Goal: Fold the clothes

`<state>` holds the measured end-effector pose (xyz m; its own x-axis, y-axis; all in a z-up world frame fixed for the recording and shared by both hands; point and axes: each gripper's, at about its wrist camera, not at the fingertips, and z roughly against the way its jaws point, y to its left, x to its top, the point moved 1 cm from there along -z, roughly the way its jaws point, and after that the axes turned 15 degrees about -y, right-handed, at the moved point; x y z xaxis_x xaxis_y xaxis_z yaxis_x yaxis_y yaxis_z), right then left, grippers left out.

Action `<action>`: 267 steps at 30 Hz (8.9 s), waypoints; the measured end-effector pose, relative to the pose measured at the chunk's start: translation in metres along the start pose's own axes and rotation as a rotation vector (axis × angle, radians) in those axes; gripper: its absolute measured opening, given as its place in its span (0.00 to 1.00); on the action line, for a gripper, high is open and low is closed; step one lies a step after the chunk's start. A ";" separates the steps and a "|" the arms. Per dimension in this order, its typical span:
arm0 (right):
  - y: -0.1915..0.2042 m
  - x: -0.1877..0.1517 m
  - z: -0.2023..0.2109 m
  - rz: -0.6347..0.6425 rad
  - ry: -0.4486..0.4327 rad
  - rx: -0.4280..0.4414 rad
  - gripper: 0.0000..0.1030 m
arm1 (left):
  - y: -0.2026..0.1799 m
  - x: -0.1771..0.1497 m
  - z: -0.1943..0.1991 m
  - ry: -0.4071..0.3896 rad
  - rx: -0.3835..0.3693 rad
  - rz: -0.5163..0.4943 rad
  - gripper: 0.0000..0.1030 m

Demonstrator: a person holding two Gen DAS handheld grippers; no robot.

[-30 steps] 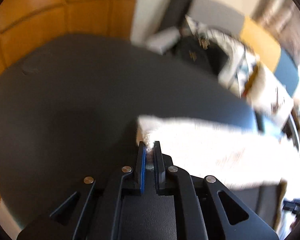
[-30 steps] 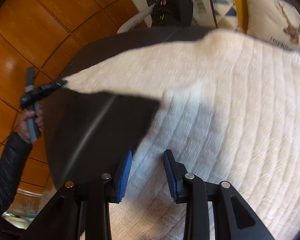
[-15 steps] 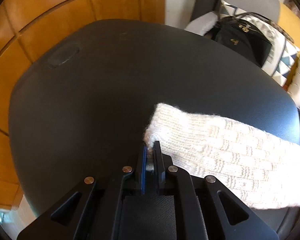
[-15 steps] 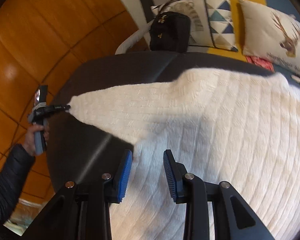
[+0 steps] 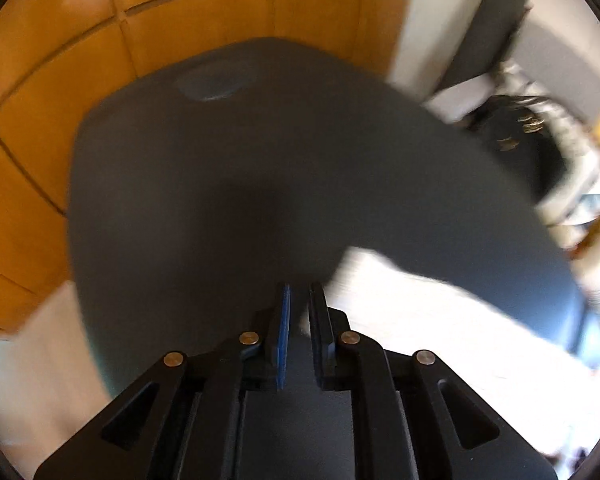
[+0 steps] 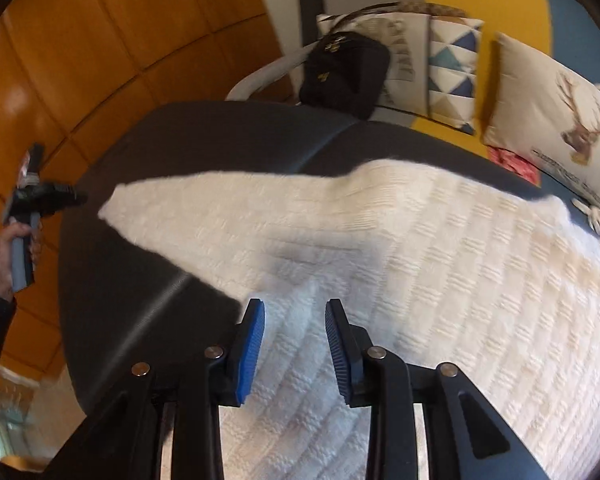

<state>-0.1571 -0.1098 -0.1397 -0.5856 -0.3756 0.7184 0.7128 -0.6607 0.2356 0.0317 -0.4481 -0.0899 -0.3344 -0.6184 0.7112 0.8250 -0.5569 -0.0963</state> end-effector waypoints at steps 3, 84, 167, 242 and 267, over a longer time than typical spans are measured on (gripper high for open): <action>0.017 -0.018 -0.025 0.069 0.077 0.000 0.33 | -0.061 -0.028 0.018 0.010 -0.175 -0.071 0.10; 0.000 -0.266 0.332 -0.235 0.033 -0.216 0.27 | -0.158 -0.257 0.247 0.089 -0.840 -0.662 0.51; 0.037 -0.264 0.275 0.002 0.012 -0.389 0.04 | -0.164 -0.279 0.228 0.250 -0.886 -0.584 0.51; -0.303 -0.085 0.242 -0.702 -0.185 -0.407 0.14 | -0.443 -0.209 0.146 -0.006 -0.808 -0.774 0.51; -0.267 -0.001 0.129 -0.364 -0.151 -0.200 0.16 | -0.494 -0.208 0.097 -0.026 -0.768 -0.752 0.58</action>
<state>-0.2963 0.1510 -0.1188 -0.7107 -0.0059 0.7034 0.3734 -0.8507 0.3701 -0.2619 0.0095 -0.1232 -0.6193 0.0354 0.7843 -0.0984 -0.9946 -0.0328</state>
